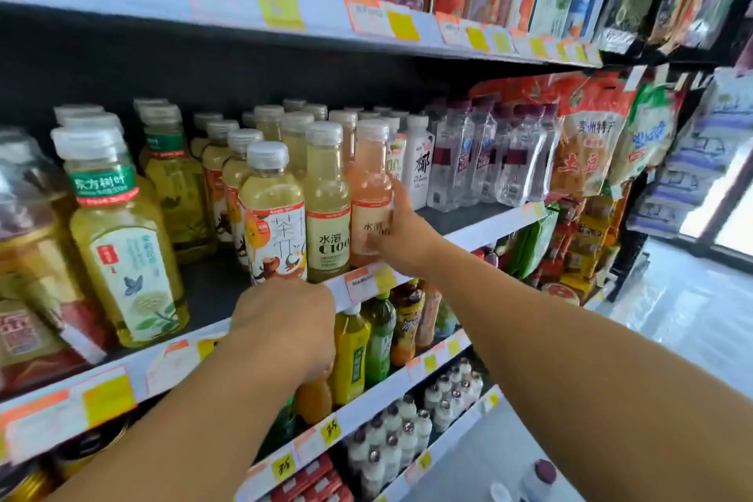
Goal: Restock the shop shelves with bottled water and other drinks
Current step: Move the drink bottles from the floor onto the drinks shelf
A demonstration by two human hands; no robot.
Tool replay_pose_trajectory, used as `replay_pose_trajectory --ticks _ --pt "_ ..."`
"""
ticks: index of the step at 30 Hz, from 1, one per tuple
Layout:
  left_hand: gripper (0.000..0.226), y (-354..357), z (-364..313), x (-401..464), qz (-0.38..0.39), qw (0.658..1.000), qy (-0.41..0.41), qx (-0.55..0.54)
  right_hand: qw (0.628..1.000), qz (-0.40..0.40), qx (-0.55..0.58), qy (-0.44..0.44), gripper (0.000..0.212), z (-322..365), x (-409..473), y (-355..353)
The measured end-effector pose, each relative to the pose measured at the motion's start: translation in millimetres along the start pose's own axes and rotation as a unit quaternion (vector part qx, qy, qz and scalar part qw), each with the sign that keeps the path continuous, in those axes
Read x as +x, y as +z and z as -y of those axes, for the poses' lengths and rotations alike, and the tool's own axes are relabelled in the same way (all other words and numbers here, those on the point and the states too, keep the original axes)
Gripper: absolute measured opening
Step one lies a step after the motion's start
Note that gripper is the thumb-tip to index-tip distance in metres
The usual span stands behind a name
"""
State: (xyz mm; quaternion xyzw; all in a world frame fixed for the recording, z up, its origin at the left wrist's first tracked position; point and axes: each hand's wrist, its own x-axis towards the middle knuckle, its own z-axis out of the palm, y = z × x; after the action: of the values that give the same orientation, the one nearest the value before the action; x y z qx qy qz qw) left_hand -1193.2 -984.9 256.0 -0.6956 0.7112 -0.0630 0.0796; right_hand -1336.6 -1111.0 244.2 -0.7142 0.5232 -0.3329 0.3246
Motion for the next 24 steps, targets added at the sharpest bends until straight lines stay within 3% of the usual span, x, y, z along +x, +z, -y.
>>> replay_pose_trajectory --ticks 3,5,6,8,11,16,20,24 --pt "0.023 5 -9 -4 -0.014 1.000 -0.009 0.007 0.995 -0.101 -0.004 -0.005 0.080 -30 -32 11" --pt "0.037 20 -20 -7 -0.026 0.999 -0.018 0.022 0.984 -0.176 -0.018 -0.028 0.052 -64 -61 23" --pt "0.053 30 -27 -8 -0.044 0.998 -0.026 0.027 0.983 -0.180 -0.032 -0.032 0.036 -84 -76 31" --pt "0.075 56 -42 -13 -0.113 0.993 -0.028 -0.001 0.990 -0.114 -0.079 -0.007 0.006 -134 -101 49" --pt "0.067 91 -67 -20 -0.128 0.988 0.043 -0.081 0.983 0.020 -0.162 0.081 0.023 -218 -127 83" --pt "0.047 153 -95 -23 0.047 0.992 0.044 -0.109 0.939 0.202 -0.201 0.190 0.022 -313 -162 131" --pt "0.049 205 -108 -20 0.145 0.985 0.034 -0.086 0.914 0.266 -0.220 0.214 0.054 -361 -180 170" --pt "0.049 249 -123 -16 0.224 0.969 0.023 -0.099 0.897 0.310 -0.237 0.206 0.065 -391 -185 198"
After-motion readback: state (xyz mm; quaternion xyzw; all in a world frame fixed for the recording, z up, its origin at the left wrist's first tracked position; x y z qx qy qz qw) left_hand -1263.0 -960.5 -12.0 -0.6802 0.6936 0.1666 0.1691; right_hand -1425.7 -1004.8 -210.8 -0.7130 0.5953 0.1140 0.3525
